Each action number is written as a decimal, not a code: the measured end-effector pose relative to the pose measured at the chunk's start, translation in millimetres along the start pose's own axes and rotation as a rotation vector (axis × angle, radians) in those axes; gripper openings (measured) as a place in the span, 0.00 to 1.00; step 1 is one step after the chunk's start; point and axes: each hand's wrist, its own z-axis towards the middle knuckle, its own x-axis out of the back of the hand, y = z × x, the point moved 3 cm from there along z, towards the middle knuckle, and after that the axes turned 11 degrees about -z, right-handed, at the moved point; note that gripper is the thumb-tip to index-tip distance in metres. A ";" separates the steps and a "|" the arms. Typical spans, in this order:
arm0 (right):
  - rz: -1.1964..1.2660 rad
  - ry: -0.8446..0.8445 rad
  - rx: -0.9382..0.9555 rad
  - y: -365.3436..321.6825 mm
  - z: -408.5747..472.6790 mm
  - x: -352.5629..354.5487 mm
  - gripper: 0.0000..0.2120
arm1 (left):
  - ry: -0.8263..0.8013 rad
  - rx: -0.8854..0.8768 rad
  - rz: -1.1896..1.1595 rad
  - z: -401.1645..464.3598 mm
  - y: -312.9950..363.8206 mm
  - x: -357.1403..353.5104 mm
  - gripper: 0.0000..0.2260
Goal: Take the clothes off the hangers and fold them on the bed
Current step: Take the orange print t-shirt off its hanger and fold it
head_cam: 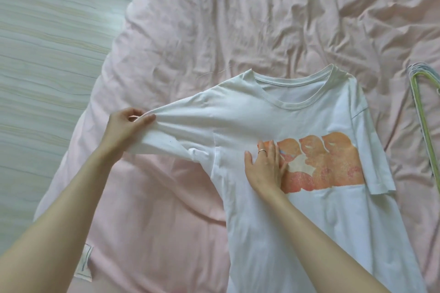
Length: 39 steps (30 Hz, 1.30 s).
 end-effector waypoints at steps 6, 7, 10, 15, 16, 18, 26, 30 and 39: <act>-0.052 0.059 0.251 -35.6 -12.0 4.1 0.33 | -0.019 0.364 -0.293 2.8 -46.9 19.7 0.13; -0.025 0.069 0.317 -46.4 -16.1 2.8 0.36 | -0.079 0.455 -0.393 -3.8 -58.1 18.4 0.16; 0.042 0.079 0.486 -74.2 -25.4 -6.2 0.37 | -0.250 0.567 -0.647 -31.2 -77.1 6.7 0.31; -0.007 0.195 0.692 -90.4 -36.8 -21.2 0.29 | -0.128 0.511 -0.856 -53.6 -85.5 -8.6 0.28; -0.024 0.206 0.707 -89.8 -36.5 -23.4 0.30 | -0.071 0.455 -0.813 -52.6 -81.6 -8.2 0.20; -0.020 0.187 0.716 -88.9 -34.0 -23.8 0.33 | 0.022 0.252 -0.633 -47.0 -65.9 -2.9 0.11; -0.072 0.044 0.720 -95.8 -29.6 -23.1 0.44 | 0.078 0.214 -0.517 -28.4 -45.5 -6.4 0.11; -0.176 0.051 0.764 -96.4 -36.7 -34.5 0.42 | 0.090 0.382 -0.546 -50.0 -77.6 -15.4 0.15; -0.054 0.126 0.770 -118.9 -33.1 -17.6 0.29 | 0.413 0.157 -0.127 -68.9 -68.1 -27.1 0.08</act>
